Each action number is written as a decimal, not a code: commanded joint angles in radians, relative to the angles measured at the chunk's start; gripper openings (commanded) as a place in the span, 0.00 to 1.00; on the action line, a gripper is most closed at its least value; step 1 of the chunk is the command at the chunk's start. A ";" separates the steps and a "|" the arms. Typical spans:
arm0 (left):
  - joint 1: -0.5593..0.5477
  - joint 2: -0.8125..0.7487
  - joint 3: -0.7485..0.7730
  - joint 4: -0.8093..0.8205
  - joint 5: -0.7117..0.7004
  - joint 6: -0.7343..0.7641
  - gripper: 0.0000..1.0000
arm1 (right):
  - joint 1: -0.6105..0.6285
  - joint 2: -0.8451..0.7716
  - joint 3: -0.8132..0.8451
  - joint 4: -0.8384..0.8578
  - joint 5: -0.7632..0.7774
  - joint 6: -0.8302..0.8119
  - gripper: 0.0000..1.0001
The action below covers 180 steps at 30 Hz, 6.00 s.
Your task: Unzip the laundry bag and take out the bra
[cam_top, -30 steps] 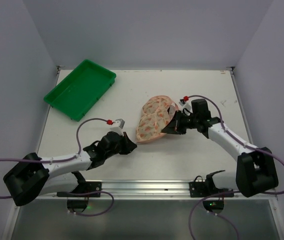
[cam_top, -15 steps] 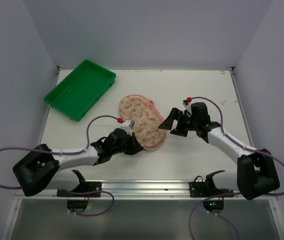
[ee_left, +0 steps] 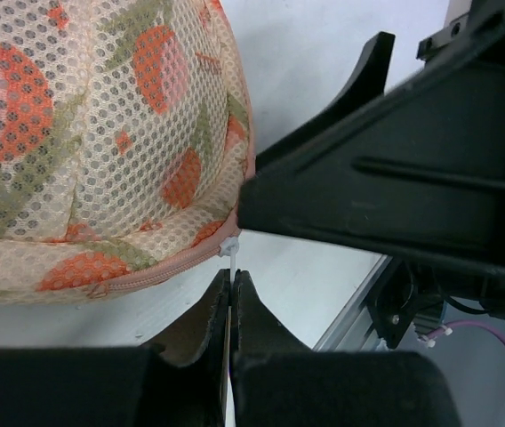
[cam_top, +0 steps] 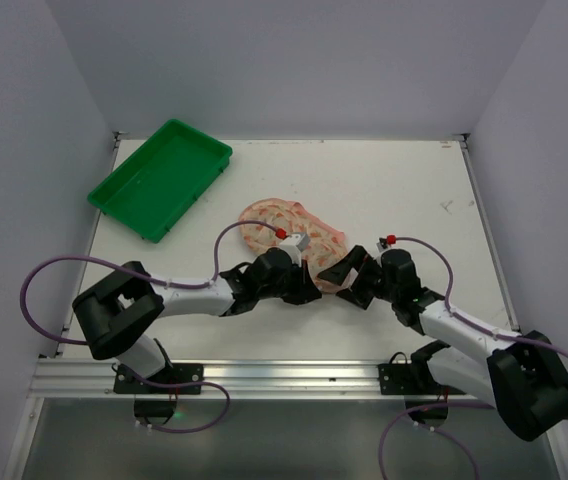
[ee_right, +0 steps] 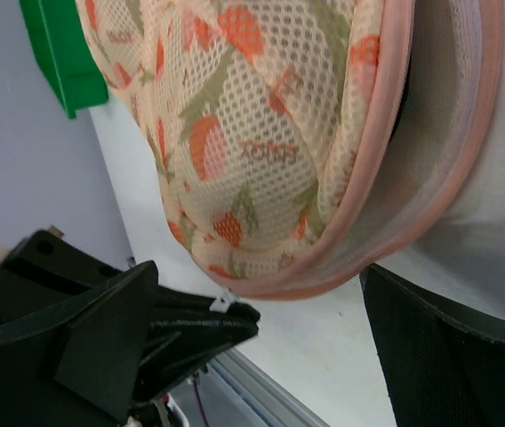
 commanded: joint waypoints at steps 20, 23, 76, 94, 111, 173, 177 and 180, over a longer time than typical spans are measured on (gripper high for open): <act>0.056 -0.183 -0.182 -0.121 -0.172 -0.002 0.00 | 0.005 0.068 0.027 0.060 0.124 0.059 0.00; 0.134 -0.227 -0.268 -0.130 -0.172 -0.020 0.00 | 0.010 0.048 0.015 0.063 0.130 0.065 0.00; 0.082 0.618 1.223 -1.023 -0.902 0.184 0.70 | 0.085 -0.510 0.130 -0.600 0.448 -0.280 0.99; -0.026 0.641 1.208 -0.983 -0.754 0.181 0.03 | 0.085 -0.579 0.096 -0.588 0.467 -0.266 0.99; -0.001 0.262 0.903 -0.764 -0.499 0.133 0.00 | 0.085 -0.802 0.200 -0.749 0.579 -0.380 0.99; -0.138 0.564 0.998 -0.767 -0.749 0.170 0.65 | 0.085 -0.829 0.153 -0.850 0.639 -0.240 0.99; -0.138 0.587 0.999 -0.767 -0.781 0.179 0.59 | 0.085 -0.831 0.153 -0.850 0.641 -0.240 0.99; -0.138 0.602 0.996 -0.778 -0.816 0.178 0.49 | 0.085 -0.833 0.151 -0.850 0.641 -0.242 0.99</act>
